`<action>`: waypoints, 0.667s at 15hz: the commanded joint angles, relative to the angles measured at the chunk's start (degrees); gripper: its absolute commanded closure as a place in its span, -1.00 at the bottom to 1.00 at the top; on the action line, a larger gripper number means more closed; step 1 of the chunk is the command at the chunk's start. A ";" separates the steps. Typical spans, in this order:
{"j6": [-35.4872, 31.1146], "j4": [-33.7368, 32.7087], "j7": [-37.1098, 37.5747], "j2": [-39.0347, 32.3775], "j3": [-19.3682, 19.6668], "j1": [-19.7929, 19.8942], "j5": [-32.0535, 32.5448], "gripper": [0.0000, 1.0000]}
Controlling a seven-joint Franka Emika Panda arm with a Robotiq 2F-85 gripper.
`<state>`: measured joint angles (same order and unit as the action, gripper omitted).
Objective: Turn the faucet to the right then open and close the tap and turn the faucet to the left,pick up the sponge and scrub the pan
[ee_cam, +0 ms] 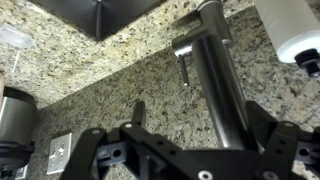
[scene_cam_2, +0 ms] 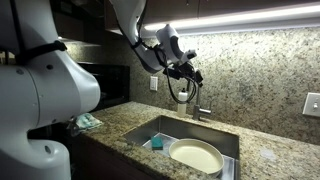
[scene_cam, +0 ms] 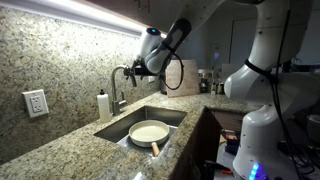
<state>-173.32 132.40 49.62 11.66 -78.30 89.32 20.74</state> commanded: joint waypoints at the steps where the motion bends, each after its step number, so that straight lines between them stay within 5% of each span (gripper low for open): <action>1: -10.04 4.19 -0.73 -4.77 7.89 -8.21 -3.29 -1.00; 8: -22.49 11.48 1.78 -8.98 24.10 -21.91 -2.72 -1.00; 9: -24.18 13.04 -6.92 -9.60 31.77 -30.90 -12.29 -1.00; 10: -25.88 13.11 3.53 -8.93 28.45 -25.25 -2.06 -1.00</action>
<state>-194.04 143.17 48.47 3.35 -54.01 66.50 14.75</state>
